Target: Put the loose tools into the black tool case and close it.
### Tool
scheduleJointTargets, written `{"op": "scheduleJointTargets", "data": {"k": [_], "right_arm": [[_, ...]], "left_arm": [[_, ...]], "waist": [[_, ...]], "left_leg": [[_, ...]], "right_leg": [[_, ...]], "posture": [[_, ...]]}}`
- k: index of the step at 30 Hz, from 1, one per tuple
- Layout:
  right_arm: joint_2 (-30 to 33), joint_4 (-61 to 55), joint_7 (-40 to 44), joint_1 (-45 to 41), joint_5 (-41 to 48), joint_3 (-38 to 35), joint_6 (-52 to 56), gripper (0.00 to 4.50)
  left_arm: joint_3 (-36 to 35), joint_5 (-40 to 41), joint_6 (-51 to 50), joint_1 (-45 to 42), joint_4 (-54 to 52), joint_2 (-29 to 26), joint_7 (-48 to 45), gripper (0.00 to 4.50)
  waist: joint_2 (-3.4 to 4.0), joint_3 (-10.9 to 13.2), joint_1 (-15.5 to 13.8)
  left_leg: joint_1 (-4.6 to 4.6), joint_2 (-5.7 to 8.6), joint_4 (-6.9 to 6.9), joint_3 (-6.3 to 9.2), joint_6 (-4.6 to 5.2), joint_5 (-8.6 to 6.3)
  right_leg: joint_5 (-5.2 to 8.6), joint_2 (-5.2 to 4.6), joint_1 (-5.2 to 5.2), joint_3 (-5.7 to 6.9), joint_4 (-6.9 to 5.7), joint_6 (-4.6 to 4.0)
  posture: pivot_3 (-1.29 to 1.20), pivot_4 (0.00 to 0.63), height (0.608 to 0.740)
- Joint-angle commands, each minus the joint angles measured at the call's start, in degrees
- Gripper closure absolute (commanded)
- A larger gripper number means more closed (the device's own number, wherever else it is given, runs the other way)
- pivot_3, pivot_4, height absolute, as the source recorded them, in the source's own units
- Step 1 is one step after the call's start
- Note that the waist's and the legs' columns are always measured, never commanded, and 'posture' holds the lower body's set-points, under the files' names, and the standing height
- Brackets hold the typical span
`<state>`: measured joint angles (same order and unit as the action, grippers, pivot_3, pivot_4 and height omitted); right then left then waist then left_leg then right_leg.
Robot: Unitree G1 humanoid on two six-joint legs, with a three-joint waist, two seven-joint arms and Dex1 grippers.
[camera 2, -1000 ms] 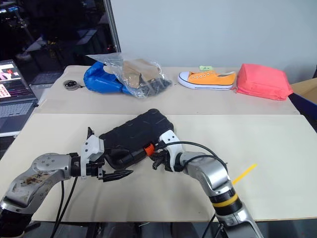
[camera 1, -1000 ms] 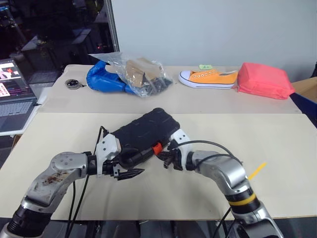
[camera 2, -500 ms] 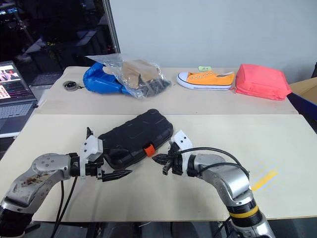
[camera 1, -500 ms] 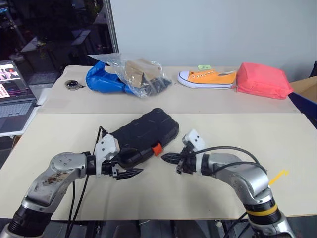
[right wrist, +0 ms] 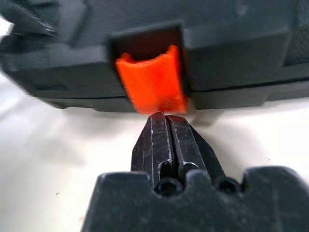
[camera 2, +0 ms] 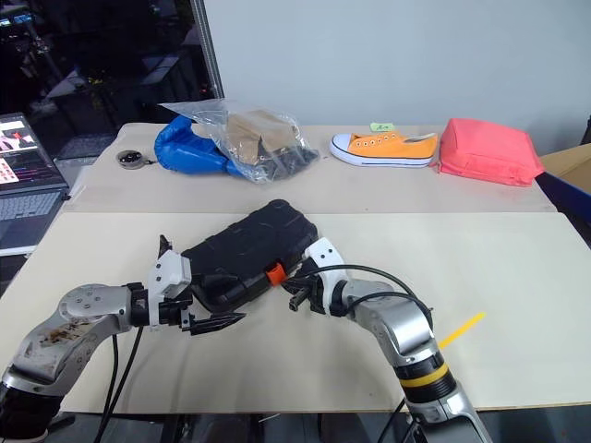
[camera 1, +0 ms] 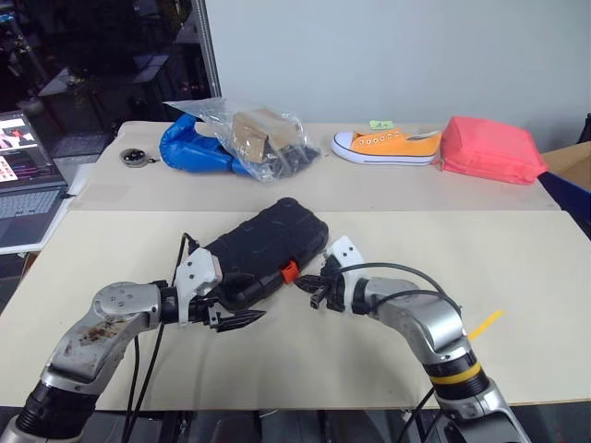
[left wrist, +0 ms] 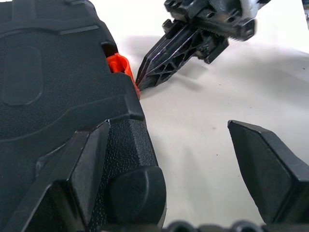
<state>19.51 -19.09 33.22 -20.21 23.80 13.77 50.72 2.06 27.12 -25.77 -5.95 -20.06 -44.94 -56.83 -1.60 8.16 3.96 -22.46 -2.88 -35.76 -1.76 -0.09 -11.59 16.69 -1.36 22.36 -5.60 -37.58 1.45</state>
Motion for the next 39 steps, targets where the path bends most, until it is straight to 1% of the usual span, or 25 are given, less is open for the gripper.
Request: {"op": "scheduleJointTargets", "data": {"k": [1, 4, 7, 10, 18, 22, 31, 38, 39], "right_arm": [[0.9, -6.0, 2.7, 0.8, 4.0, -3.3, -1.0, 4.47], [-1.7, -4.6, 0.7, -0.3, 3.9, -4.3, -2.6, 4.47], [-4.6, -1.2, -1.8, -2.1, 1.3, -3.9, -5.0, 4.47], [-5.6, 1.5, -3.0, -2.8, -1.0, -2.7, -6.9, 4.47], [-3.3, 4.4, -2.1, -1.2, -5.6, 2.2, -8.9, 4.47], [-3.4, 6.6, -2.1, -0.6, -8.6, 4.7, -11.9, 4.47], [-4.0, 11.2, -2.9, 0.2, -15.5, 10.1, -15.8, 4.47], [-2.4, 13.9, -1.6, 0.8, -20.3, 12.9, -19.9, 4.47], [-1.7, 14.7, -1.5, 1.1, -22.1, 14.1, -21.8, 4.47]], "left_arm": [[1.7, -1.9, -1.3, 1.7, 2.6, 0.0, 0.2, 0.31], [2.0, -2.0, -1.1, 1.6, 2.7, 0.2, 0.2, 0.31], [2.1, -2.1, -1.1, 1.4, 3.0, 0.3, 0.2, 0.31], [2.0, -2.1, -1.1, 1.3, 3.0, 0.2, 0.2, 0.31], [1.7, -1.9, -1.4, 1.3, 2.6, 0.4, 0.7, 0.31], [1.9, -1.8, -1.6, 1.3, 2.5, 0.6, 1.1, 0.31], [2.0, -1.5, -1.9, 1.0, 2.3, 0.7, 1.5, 0.31], [2.1, -1.3, -2.3, 0.8, 2.2, 0.8, 1.6, 0.31], [2.1, -1.3, -2.4, 0.8, 2.2, 0.9, 1.6, 0.31]], "waist": [[0.00, 0.0, 0.0], [-0.01, 0.0, 0.0], [0.00, 0.0, 0.0], [0.00, 0.0, 0.0], [0.01, 0.0, 0.0], [0.01, 0.0, 0.1], [-0.01, -0.3, 0.3], [0.01, -0.4, 0.4], [0.00, -0.4, 0.4]], "left_leg": [[0.00, 0.00, 0.00, 0.00, 0.00, 0.00], [-0.02, 0.01, 0.00, 0.01, 0.00, 0.00], [0.02, 0.00, 0.00, 0.02, 0.00, 0.00], [0.04, 0.01, 0.00, 0.01, 0.00, 0.00], [0.02, 0.02, 0.03, 0.00, 0.00, 0.00], [0.10, 0.00, 0.03, 0.00, -0.01, 0.00], [0.46, -0.06, 0.03, -0.01, -0.01, 0.00], [0.65, -0.08, 0.06, 0.00, -0.01, -0.01], [0.70, -0.08, 0.06, 0.00, -0.01, -0.01]], "right_leg": [[0.01, -0.01, -0.02, 0.01, 0.03, 0.02], [0.01, -0.04, -0.02, 0.00, 0.05, 0.02], [0.01, -0.02, -0.02, 0.01, 0.03, 0.02], [0.01, -0.03, -0.03, 0.00, 0.01, 0.01], [0.01, -0.06, -0.04, 0.00, 0.05, 0.02], [0.02, -0.06, -0.09, -0.01, 0.04, 0.03], [-0.07, -0.04, -0.24, -0.06, -0.04, -0.12], [-0.06, -0.04, -0.21, -0.09, -0.03, -0.30], [-0.05, -0.03, -0.20, -0.09, -0.02, -0.33]], "posture": [[0.00, 0.150, 0.740], [0.00, 0.150, 0.740], [0.00, 0.150, 0.740], [0.00, 0.150, 0.740], [0.00, 0.150, 0.740], [0.00, 0.150, 0.740], [0.00, 0.150, 0.740], [0.00, 0.150, 0.740], [0.00, 0.150, 0.740]]}}
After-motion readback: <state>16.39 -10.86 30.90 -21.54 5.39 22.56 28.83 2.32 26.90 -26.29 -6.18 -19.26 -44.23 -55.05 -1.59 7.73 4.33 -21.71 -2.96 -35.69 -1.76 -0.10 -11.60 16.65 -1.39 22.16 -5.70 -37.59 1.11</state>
